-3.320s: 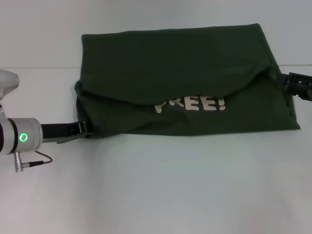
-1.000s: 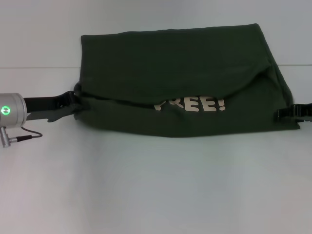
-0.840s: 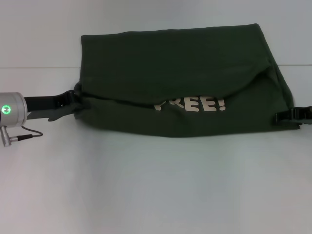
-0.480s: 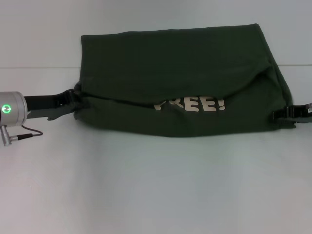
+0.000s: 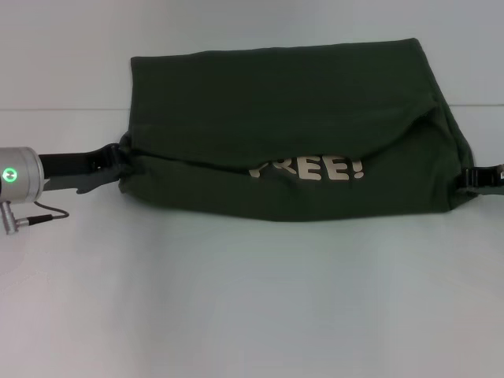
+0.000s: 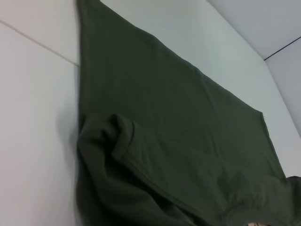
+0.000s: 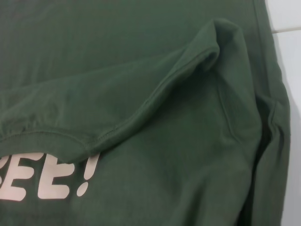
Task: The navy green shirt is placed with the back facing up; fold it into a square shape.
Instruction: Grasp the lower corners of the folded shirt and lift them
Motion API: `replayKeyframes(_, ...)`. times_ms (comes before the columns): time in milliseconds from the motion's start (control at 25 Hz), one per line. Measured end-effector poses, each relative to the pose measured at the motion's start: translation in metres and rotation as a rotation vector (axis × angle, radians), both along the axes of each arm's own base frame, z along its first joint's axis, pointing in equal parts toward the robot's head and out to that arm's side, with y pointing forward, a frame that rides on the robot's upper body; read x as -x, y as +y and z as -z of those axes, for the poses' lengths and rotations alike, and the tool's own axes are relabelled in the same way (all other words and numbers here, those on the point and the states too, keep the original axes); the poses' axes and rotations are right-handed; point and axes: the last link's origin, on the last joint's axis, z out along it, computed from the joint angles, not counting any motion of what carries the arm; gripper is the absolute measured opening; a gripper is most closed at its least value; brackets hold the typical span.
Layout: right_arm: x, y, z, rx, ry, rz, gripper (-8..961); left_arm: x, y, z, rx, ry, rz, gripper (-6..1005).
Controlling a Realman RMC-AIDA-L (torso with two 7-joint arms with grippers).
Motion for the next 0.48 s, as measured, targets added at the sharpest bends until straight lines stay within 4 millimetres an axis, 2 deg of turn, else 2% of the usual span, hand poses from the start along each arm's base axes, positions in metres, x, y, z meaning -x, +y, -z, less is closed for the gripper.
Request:
replayKeyframes(240, 0.001, -0.002, -0.003, 0.009, 0.012, 0.002, 142, -0.001, -0.001, 0.000, 0.011, 0.003, 0.013, 4)
replayKeyframes(480, -0.003, -0.019, -0.028, 0.025, 0.052, 0.004, 36, 0.000, -0.013, -0.014, 0.085, 0.015, 0.064, 4)
